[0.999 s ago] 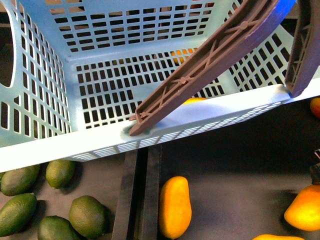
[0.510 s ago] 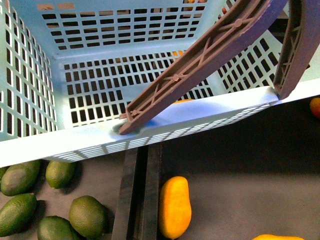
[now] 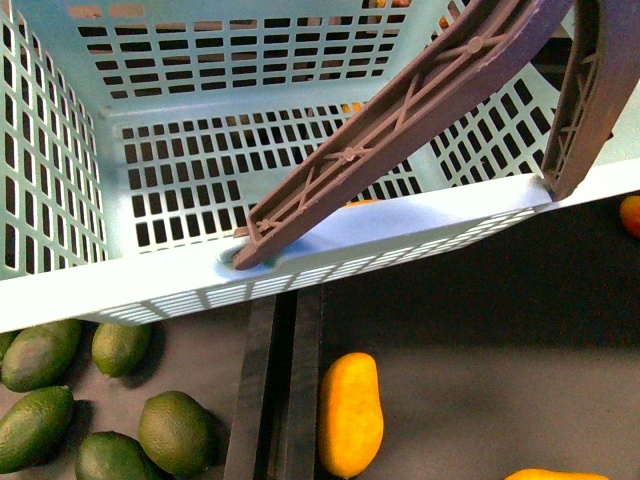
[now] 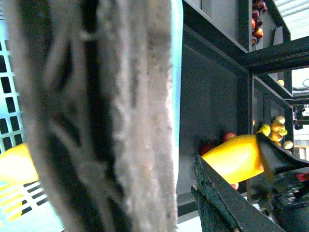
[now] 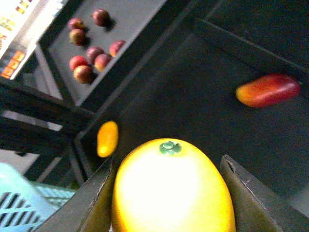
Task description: Pick lemon and mango into basket
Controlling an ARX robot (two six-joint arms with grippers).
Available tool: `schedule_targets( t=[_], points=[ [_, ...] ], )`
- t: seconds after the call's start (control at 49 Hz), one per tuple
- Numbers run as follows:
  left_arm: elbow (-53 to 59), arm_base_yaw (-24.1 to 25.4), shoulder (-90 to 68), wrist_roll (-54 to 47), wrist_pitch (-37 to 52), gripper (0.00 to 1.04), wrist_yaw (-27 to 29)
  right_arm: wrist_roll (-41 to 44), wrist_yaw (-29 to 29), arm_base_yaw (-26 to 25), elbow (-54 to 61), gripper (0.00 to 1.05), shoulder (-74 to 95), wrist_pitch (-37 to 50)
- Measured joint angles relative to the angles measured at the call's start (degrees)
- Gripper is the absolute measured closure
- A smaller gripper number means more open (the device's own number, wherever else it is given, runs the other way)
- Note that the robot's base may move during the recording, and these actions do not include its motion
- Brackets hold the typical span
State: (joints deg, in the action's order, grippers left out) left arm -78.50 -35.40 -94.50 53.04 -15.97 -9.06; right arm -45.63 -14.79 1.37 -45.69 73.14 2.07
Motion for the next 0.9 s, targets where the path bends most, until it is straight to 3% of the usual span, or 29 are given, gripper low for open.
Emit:
schedule_targets(
  t=[0.265, 0.428, 0.897],
  points=[
    [0.00, -0.02, 0.00, 0.00, 0.00, 0.76, -0.15, 0.11, -3.93, 11.76, -7.89, 0.50, 2.01, 1.33],
    [0.00, -0.02, 0.00, 0.02, 0.00, 0.76, -0.15, 1.09, -5.86, 16.09, -10.03, 0.50, 6.10, 3.37],
    [0.00, -0.02, 0.00, 0.00, 0.00, 0.76, -0.04, 3.02, -8.20, 20.94, -15.26, 0.50, 16.35, 5.07]
  ],
)
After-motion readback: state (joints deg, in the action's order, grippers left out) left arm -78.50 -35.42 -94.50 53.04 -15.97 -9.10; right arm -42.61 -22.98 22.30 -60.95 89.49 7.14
